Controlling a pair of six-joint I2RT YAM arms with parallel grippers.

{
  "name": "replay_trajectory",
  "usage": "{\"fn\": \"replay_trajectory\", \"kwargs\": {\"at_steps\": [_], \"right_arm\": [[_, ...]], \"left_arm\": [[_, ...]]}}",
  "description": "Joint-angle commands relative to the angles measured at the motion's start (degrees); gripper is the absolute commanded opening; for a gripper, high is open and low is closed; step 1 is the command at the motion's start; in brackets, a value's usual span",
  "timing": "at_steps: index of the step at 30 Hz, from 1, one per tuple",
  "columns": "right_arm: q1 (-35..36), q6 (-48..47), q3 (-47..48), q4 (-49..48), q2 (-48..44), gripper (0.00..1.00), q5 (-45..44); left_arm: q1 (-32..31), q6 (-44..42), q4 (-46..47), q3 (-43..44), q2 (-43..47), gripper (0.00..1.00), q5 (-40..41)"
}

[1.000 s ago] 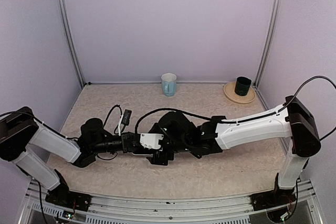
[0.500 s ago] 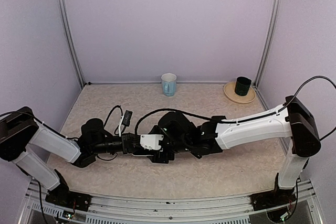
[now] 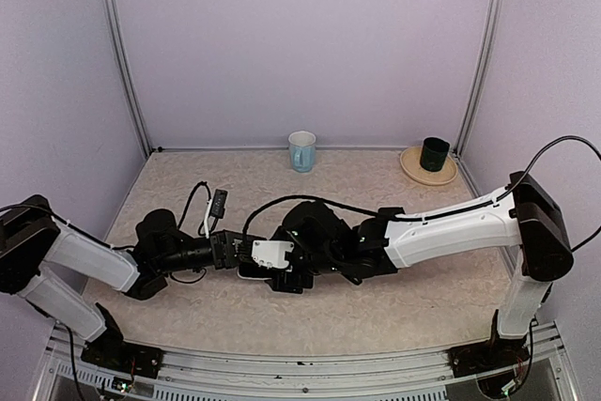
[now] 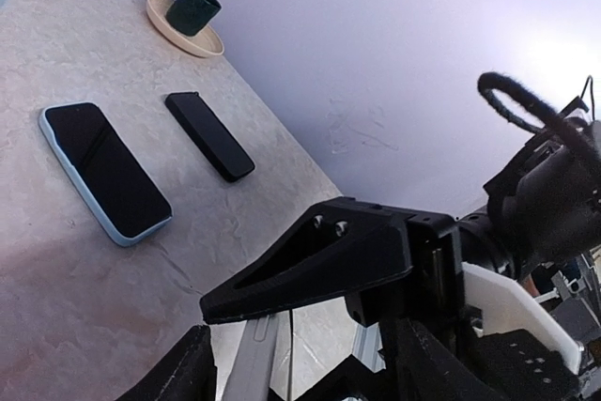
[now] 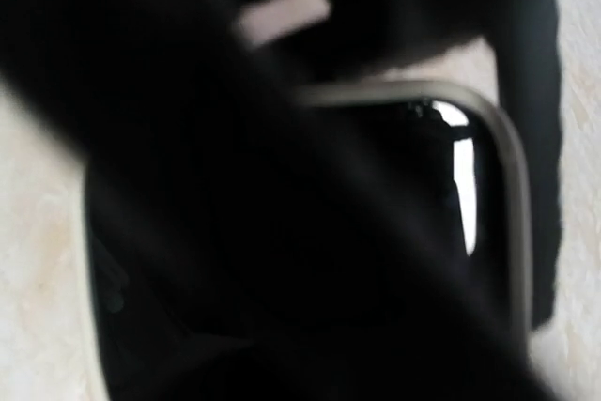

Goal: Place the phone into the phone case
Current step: Pass from the left arm to the right, then place the phone with the phone case at the center of the board.

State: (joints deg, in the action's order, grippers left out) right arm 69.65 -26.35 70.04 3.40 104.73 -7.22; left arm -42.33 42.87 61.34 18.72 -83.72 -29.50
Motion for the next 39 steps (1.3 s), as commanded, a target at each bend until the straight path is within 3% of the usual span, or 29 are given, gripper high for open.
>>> {"fn": "replay_trajectory", "kwargs": {"at_steps": [1, 12, 21, 31, 39], "right_arm": [[-0.4, 3.1, 1.5, -1.9, -0.4, 0.66, -1.0], [-3.3, 10.6, 6.5, 2.0, 1.5, 0.65, -0.5], [-4.2, 19.8, 16.9, 9.1, 7.8, 0.65, -1.9], [-5.3, 32.1, 30.8, 17.4, 17.7, 0.65, -3.6], [-7.0, 35.9, 38.1, 19.5, 24.3, 0.67, -3.1]], "left_arm": [[1.9, -0.4, 2.1, -2.7, 4.7, 0.67, 1.6], [9.2, 1.7, -4.0, -10.7, 19.2, 0.84, 14.7], [10.3, 2.1, -8.8, -12.9, 25.7, 0.98, 21.8], [10.3, 3.2, -8.9, -13.3, 25.9, 0.99, 23.5], [10.4, 4.2, -11.8, -14.4, 28.5, 0.99, 27.9]]}}
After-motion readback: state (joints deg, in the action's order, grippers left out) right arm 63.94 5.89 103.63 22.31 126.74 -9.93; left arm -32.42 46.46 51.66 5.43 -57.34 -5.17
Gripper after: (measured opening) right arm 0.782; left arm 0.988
